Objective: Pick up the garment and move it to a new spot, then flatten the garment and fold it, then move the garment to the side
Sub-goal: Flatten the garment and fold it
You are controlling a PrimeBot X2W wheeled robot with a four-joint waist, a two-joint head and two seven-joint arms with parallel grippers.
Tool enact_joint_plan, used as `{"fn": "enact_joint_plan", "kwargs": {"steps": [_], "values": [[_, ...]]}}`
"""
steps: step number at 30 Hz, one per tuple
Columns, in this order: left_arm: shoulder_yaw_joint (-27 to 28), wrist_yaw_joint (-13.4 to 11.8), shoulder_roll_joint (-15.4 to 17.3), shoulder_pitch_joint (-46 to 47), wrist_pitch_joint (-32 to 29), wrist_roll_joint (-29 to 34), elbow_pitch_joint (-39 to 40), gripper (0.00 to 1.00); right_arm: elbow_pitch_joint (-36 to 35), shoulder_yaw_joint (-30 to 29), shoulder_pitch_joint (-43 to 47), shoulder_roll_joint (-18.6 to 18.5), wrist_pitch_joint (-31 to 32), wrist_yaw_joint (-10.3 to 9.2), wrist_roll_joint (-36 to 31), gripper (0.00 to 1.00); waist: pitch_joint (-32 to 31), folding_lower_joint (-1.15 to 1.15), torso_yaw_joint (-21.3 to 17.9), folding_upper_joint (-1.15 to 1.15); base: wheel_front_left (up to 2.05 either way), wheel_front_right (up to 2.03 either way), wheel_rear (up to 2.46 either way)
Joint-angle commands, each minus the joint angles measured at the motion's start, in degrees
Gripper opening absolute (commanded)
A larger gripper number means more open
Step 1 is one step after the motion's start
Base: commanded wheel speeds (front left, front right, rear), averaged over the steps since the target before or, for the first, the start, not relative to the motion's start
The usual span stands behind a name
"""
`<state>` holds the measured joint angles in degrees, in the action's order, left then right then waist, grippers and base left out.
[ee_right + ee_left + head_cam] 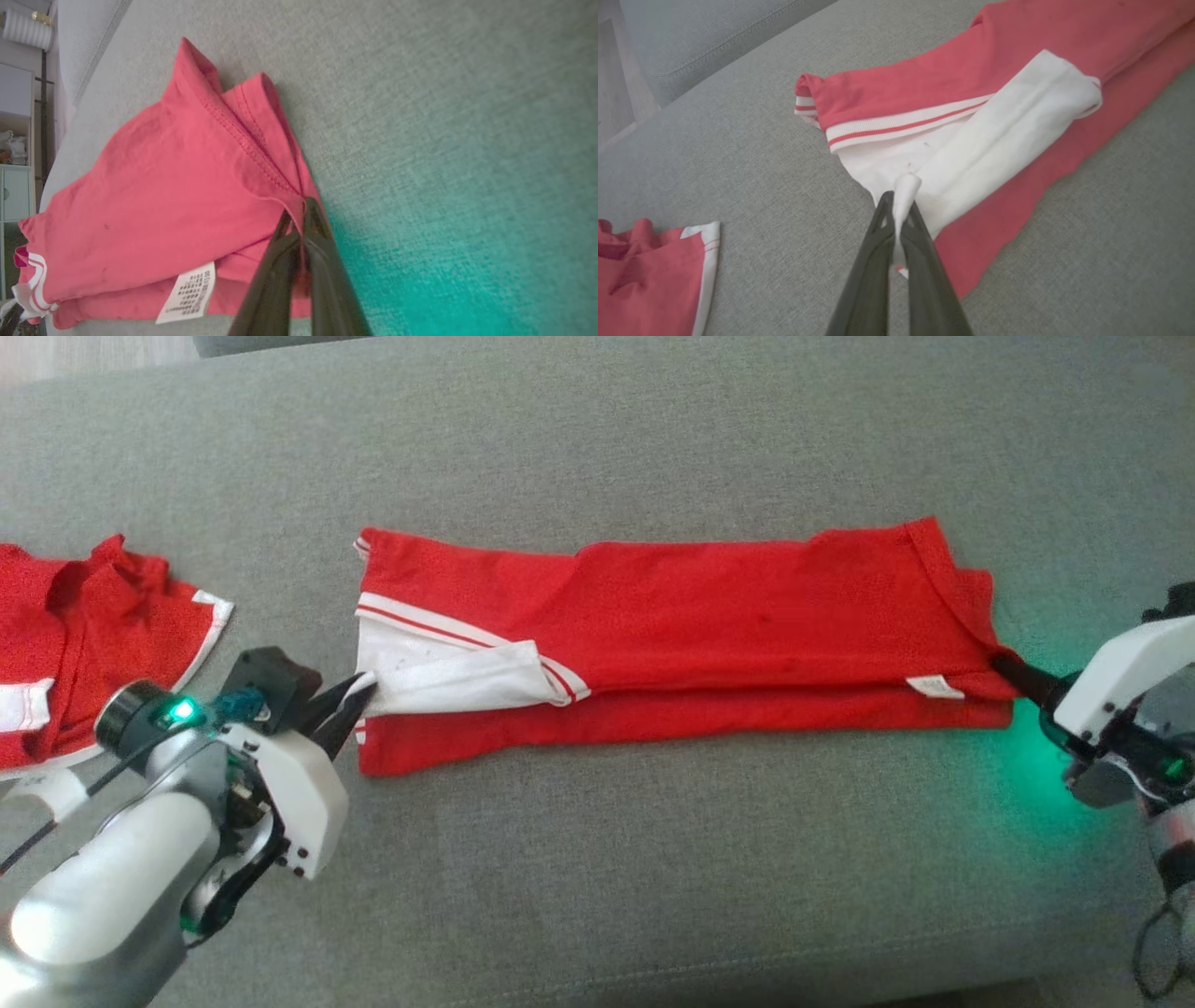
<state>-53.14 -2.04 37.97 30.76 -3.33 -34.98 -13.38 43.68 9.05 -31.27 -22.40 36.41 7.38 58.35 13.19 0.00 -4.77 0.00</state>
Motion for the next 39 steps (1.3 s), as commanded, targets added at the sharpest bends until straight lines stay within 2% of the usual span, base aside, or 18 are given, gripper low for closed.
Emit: {"fn": "enact_joint_plan", "kwargs": {"steps": [1, 3, 4, 5, 6, 12, 16, 21, 24, 27, 32, 35, 39], "values": [[2.11, -0.52, 2.34, 1.56, 0.75, 0.37, 0.26, 0.0, -2.41, -0.22, 1.1, -0.56, 0.48, 0.11, -1.45, 0.0, 0.17, 0.0, -0.03, 0.0, 0.0, 0.0, 0.0], [1.82, -0.59, 2.01, 1.64, 1.0, 0.68, -0.33, 0.0, -3.1, -0.75, 1.72, -0.25, 0.58, 0.11, -2.76, 0.0, 0.2, 0.0, -0.08, 0.0, 0.0, 0.0, 0.0], [1.72, -0.69, 1.86, 1.67, 1.14, 0.82, -0.66, 0.0, -3.37, -1.16, 1.98, -0.13, 0.53, 0.11, -3.46, 1.0, 0.18, 0.0, -0.09, 0.0, 0.0, 0.0, 0.0], [1.72, -0.97, 1.69, 1.7, 1.41, 0.99, -1.03, 0.36, -3.52, -1.66, 2.22, 0.06, 0.59, 0.11, -4.07, 1.0, 0.14, 0.0, -0.12, 0.0, 0.0, 0.0, 0.0], [1.79, -1.32, 1.49, 1.67, 1.79, 1.09, -1.37, 1.0, -3.81, -2.16, 2.44, 0.23, 0.63, 0.11, -4.67, 1.0, 0.06, 0.0, -0.16, 0.0, 0.0, 0.0, 0.0], [3.19, -3.03, 0.08, 1.03, 4.17, -0.26, -2.54, 1.0, -7.01, -7.17, 3.03, 0.98, -1.23, 0.11, -7.67, 1.0, -0.8, 0.0, -0.46, 0.0, 0.0, 0.0, 0.0], [7.39, -5.98, -1.34, 0.1, 7.81, -3.85, -1.82, 1.0, -12.4, -10.02, 3.74, 2.71, -5.95, 0.11, -10.1, 1.0, -1.61, 0.0, -0.95, 0.0, 0.0, 0.0, 0.0], [15.11, -9.93, -4.38, -1.51, 15.73, -9.05, 0.66, 1.0, -22.67, -9.79, 6.75, 4.45, -16.5, 0.11, -16.3, 1.0, -2.34, 0.0, -1.43, 0.0, 0.0, 0.0, 0.0], [20.38, -10.53, -7.24, -3.16, 18.0, -10.85, 2.98, 1.0, -28.03, -8.18, 9.31, 5.24, -24.17, 0.11, -20.64, 1.0, -2.88, 0.0, -1.55, 0.0, 0.0, 0.0, 0.0], [27.6, -10.08, -11.77, -5.9, 18.28, -9.13, 6.91, 1.0, -31.12, -7.01, 11.8, 6.45, -31.33, 0.11, -25.11, 1.0, -3.07, 0.0, -1.57, 0.0, 0.0, 0.0, 0.0], [38.76, -6.35, -21.43, -13.79, 18.31, -1.68, 11.0, 1.0, -32.45, -5.75, 14.93, 8.87, -41.4, 0.11, -34.56, 1.0, -3.24, 0.0, -1.6, 0.0, 0.0, 0.0, 0.0], [42.47, -3.5, -26.48, -17.56, 18.32, 3.13, 10.52, 1.0, -31.19, -5.98, 16.27, 10.83, -45.0, 0.11, -39.18, 1.0, -3.32, 0.0, -1.49, 0.0, 0.0, 0.0, 0.0], [45.49, 0.41, -30.84, -20.11, 18.32, 8.82, 8.48, 1.0, -28.65, -6.67, 16.74, 13.32, -47.06, 0.11, -42.86, 1.0, -2.96, 0.0, -1.29, 0.0, 0.0, 0.0, 0.0]]}}
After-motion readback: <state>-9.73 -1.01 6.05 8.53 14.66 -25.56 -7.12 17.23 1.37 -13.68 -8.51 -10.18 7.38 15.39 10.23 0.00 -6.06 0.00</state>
